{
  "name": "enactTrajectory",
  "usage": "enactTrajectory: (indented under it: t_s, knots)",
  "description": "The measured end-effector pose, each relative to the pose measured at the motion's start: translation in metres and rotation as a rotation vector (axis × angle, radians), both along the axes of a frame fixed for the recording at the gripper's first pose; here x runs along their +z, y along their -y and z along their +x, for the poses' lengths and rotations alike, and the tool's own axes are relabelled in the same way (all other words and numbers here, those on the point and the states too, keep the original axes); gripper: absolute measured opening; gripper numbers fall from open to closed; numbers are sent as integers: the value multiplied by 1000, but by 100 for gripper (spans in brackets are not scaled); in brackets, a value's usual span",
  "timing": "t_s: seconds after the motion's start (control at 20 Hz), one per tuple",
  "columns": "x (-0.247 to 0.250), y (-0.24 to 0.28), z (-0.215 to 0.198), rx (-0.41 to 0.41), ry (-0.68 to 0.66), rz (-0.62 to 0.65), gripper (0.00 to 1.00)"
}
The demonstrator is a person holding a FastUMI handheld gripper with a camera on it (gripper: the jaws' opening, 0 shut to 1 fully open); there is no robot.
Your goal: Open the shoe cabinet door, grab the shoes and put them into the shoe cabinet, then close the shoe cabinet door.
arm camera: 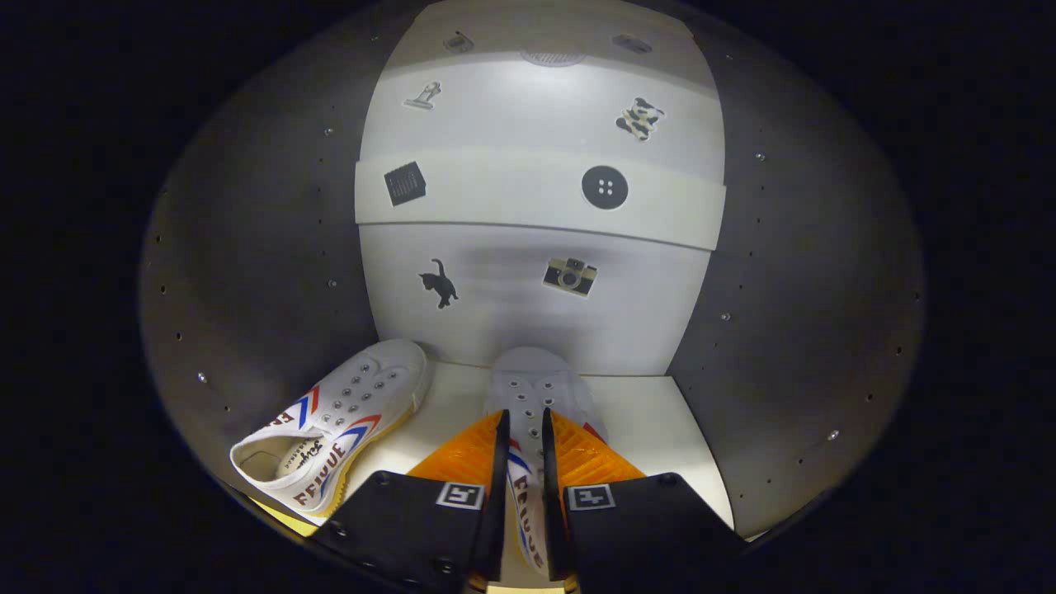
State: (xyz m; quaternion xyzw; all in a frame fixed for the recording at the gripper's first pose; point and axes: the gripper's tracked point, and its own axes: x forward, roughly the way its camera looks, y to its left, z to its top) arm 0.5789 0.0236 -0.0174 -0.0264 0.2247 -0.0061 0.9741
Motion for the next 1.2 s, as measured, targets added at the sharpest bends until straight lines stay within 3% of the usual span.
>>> enactTrajectory:
  t_s: [0.05, 0.3, 0.5, 0.8, 1.0, 1.2]
  knots:
    - [7, 2, -1, -10, 21, -14, 24]
    - [57, -4, -64, -24, 141, 23, 100]
    - [97, -16, -150, -21, 250, 32, 99]
    - [136, -44, -296, 49, 403, 27, 99]
    - [136, -51, -394, 71, 418, 66, 99]
    - [128, -26, -467, 37, 384, 58, 99]
